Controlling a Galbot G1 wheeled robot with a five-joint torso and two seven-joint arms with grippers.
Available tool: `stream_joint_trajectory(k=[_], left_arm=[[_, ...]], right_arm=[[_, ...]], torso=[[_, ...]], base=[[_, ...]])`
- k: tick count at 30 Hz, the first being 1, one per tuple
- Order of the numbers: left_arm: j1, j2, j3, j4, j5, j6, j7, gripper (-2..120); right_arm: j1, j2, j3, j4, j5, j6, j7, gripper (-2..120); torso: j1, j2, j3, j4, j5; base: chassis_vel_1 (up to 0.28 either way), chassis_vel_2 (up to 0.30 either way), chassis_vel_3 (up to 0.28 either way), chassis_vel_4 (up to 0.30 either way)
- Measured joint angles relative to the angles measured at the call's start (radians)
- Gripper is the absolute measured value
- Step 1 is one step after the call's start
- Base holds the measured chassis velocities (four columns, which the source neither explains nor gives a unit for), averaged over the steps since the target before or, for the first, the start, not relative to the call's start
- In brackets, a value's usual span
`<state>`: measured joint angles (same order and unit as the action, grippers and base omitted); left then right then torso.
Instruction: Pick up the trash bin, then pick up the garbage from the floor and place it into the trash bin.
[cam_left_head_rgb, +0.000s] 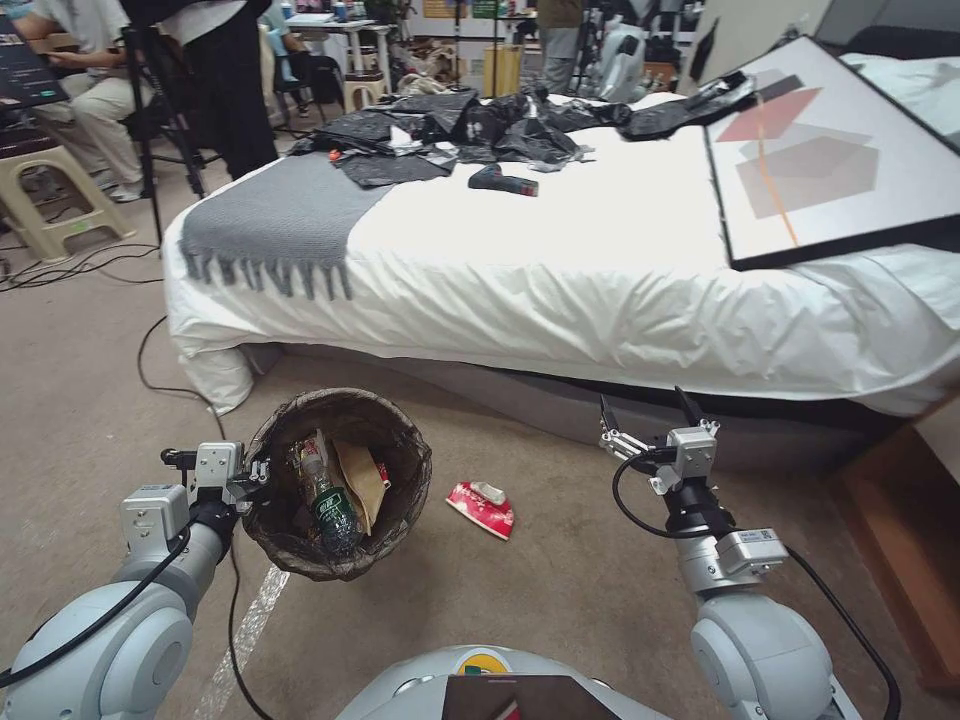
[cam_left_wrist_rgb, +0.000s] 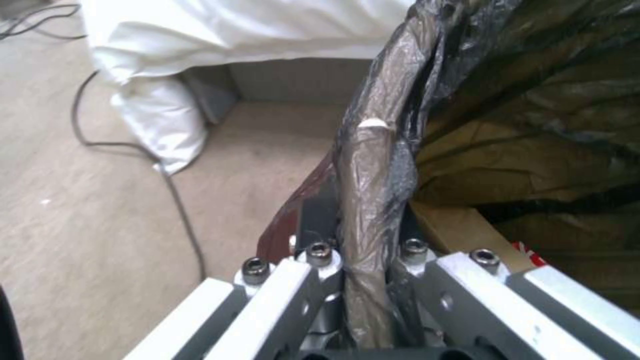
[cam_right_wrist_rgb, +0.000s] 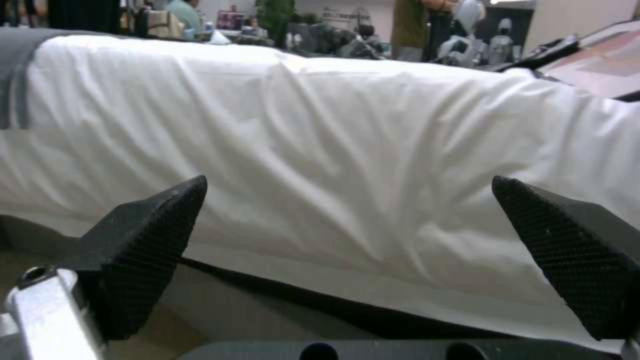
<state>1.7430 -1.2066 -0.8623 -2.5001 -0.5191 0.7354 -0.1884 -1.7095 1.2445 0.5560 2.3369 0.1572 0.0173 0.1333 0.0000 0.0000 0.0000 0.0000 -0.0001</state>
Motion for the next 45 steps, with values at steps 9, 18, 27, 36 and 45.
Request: stream_joint_trajectory(k=[9, 18, 27, 36, 45], left_arm=[[0.001, 0.001, 0.000, 0.000, 0.000, 0.000, 0.000, 0], [-0.003, -0.001, 0.004, 0.000, 0.005, -0.018, -0.010, 0], [-0.007, 0.010, 0.004, 0.000, 0.001, -0.019, -0.010, 0], [-0.011, 0.014, 0.007, 0.000, -0.006, -0.020, -0.004, 0], [-0.009, 0.015, 0.003, 0.000, -0.006, -0.020, -0.004, 0]], right_arm=[[0.007, 0.001, -0.009, -0.005, 0.000, -0.005, 0.002, 100], [0.063, -0.057, -0.027, -0.032, 0.097, -0.158, -0.019, 100], [0.232, -0.188, -0.094, -0.143, 0.317, -0.351, -0.025, 100], [0.395, -0.269, -0.218, -0.352, 0.451, -0.452, -0.011, 100], [0.479, -0.293, -0.342, -0.521, 0.458, -0.458, -0.048, 100]], torso=[[0.000, 0.000, 0.000, -0.0001, 0.0000], [0.000, 0.000, 0.000, -0.0002, 0.0000], [0.000, 0.000, 0.000, -0.0001, 0.0002], [0.000, 0.000, 0.000, -0.0003, 0.0001], [0.000, 0.000, 0.000, -0.0003, 0.0002]], base=[[0.093, 0.083, 0.088, 0.078], [0.060, 0.062, 0.052, 0.051], [0.000, 0.000, 0.000, 0.000], [0.000, 0.000, 0.000, 0.000], [0.000, 0.000, 0.000, 0.000]])
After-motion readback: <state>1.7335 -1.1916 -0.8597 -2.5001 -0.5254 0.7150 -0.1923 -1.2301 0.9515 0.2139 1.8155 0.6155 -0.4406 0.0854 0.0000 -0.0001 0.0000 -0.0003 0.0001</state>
